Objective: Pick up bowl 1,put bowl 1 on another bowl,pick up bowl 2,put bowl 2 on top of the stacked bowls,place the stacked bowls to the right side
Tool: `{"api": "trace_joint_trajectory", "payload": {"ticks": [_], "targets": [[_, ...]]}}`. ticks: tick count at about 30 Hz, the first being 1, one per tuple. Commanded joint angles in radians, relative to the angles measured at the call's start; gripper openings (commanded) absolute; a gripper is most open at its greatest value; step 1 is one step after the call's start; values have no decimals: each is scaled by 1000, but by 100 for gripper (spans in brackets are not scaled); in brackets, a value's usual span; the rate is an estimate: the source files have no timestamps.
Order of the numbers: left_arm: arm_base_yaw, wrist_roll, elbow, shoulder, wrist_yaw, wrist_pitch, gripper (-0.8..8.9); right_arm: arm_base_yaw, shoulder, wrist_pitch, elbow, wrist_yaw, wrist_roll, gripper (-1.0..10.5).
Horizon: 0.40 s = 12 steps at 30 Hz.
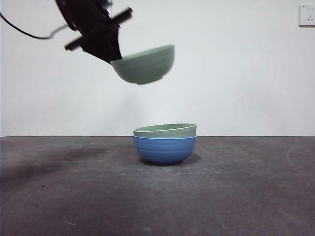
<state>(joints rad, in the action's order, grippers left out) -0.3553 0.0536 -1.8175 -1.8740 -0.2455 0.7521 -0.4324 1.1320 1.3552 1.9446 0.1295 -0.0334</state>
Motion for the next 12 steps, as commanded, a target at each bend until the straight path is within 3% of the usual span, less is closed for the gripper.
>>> {"api": "trace_joint_trajectory", "payload": {"ticks": [1,12], "targets": [[-19,1,-37,-62,10,6,-8,-2,0,14,-5,0,5,189],[-61,-2,-39,-213,26,-5,-8,-2,0,14,-5,0,5,189]]}}
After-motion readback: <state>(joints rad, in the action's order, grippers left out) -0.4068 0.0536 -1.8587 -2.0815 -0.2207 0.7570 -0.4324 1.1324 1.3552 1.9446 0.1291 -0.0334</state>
